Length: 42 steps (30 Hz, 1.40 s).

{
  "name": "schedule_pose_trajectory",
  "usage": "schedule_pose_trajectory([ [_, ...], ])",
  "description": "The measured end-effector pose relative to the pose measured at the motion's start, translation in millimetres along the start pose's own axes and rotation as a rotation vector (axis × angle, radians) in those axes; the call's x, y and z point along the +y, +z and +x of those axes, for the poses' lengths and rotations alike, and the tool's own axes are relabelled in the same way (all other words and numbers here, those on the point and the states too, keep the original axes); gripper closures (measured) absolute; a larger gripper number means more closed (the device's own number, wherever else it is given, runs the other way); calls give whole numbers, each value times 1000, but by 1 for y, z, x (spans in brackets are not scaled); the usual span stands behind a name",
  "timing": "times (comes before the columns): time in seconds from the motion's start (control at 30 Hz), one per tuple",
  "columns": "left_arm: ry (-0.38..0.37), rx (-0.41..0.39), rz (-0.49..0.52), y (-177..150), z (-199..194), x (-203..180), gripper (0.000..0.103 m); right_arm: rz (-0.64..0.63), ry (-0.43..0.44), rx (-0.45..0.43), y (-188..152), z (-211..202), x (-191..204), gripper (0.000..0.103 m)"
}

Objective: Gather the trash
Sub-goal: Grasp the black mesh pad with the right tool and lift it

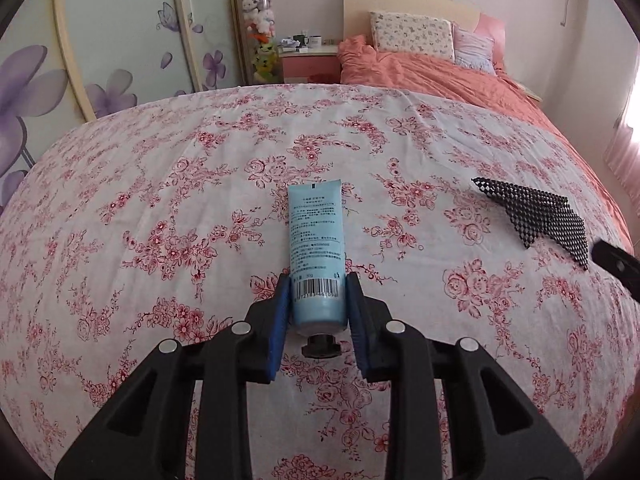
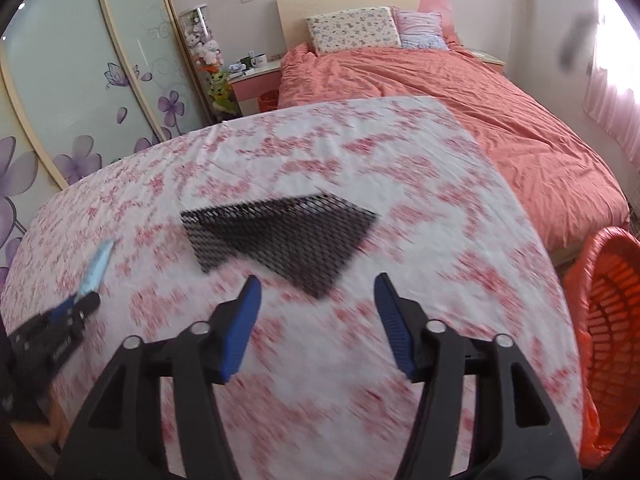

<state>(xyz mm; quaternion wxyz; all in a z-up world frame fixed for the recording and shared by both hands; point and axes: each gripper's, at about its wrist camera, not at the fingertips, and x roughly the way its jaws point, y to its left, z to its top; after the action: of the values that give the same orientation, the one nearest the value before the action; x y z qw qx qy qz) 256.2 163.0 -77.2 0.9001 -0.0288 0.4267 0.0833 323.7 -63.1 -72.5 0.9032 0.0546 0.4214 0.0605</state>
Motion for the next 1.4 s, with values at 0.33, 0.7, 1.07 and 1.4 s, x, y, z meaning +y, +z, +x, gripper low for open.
schedule_pose_trajectory([
  [0.33, -24, -1, -11, -1, 0, 4, 74, -59, -113, 60, 31, 63, 40, 23],
  [0.7, -31, -2, -16, -1, 0, 4, 74, -24, -19, 27, 3, 14, 6, 95],
  [1.07, -41, -3, -23, -1, 0, 7, 72, -4, -54, 50, -55, -33, -42, 92],
  [1.4, -130, -11, -52, -2, 0, 20, 69, -57, -101, 16, -58, -28, -33, 86],
])
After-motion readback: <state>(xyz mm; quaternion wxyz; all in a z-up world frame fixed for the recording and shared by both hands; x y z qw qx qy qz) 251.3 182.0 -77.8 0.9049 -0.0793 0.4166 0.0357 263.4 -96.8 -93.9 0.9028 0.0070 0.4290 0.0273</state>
